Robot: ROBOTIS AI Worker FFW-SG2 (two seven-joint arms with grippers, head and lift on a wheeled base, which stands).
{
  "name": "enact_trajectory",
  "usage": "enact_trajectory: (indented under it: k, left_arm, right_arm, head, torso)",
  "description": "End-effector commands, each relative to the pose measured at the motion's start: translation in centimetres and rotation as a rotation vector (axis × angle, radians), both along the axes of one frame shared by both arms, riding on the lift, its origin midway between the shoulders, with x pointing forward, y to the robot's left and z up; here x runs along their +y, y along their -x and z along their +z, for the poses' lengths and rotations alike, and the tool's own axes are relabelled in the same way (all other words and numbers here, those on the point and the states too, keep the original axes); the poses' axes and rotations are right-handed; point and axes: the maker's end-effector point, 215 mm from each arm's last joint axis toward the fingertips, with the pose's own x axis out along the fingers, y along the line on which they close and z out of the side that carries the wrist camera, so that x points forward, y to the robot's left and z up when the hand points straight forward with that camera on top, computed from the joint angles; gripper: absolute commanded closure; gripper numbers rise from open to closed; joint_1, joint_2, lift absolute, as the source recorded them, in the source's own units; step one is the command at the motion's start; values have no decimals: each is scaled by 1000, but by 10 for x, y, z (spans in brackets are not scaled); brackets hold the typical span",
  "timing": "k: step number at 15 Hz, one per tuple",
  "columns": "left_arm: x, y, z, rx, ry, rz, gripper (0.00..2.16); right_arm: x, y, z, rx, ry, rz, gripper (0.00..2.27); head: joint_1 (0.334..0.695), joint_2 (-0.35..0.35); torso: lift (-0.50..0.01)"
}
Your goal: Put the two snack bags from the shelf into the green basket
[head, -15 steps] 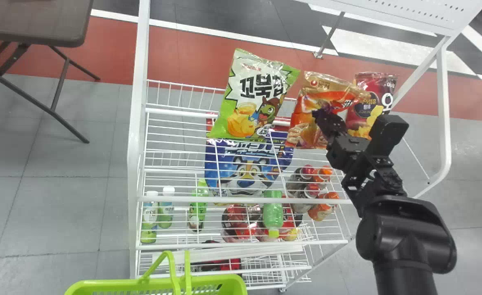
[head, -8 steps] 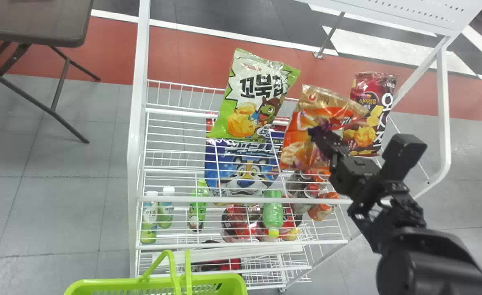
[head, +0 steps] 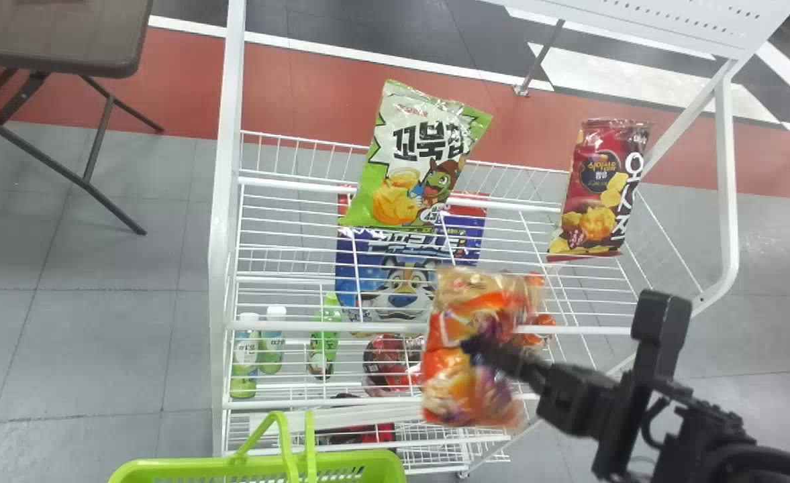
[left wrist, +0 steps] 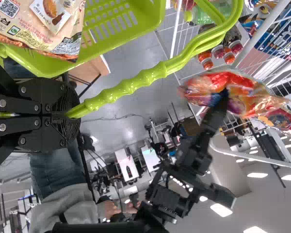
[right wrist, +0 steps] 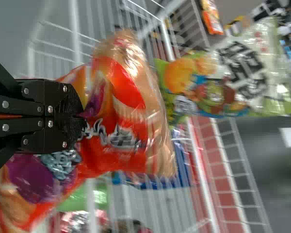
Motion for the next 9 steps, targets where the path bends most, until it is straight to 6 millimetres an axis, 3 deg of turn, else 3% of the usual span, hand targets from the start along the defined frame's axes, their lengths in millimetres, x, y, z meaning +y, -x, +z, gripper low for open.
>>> enact_trajectory:
  k: [1, 4, 6, 9]
  left_arm:
    - [-1, 1, 0, 0, 1, -2, 2115]
    - [-3, 2, 0, -3, -6, -5, 2115]
    - [-4, 2, 0, -3, -6, -7, 2115]
    - [-5, 2, 0, -3, -4, -7, 2111]
  right_arm:
    - [25, 37, -15, 128, -83, 37, 2246]
    - [60, 74, -18, 247, -174, 100, 2246]
    - [76, 71, -6, 220, -175, 143, 2246]
    - [117, 82, -11, 245, -208, 227, 2246]
  head:
    - [695, -350]
    - [695, -350]
    - [695, -350]
    - [695, -350]
  torso:
    - [-6]
    - [-6]
    - [-6]
    - [-6]
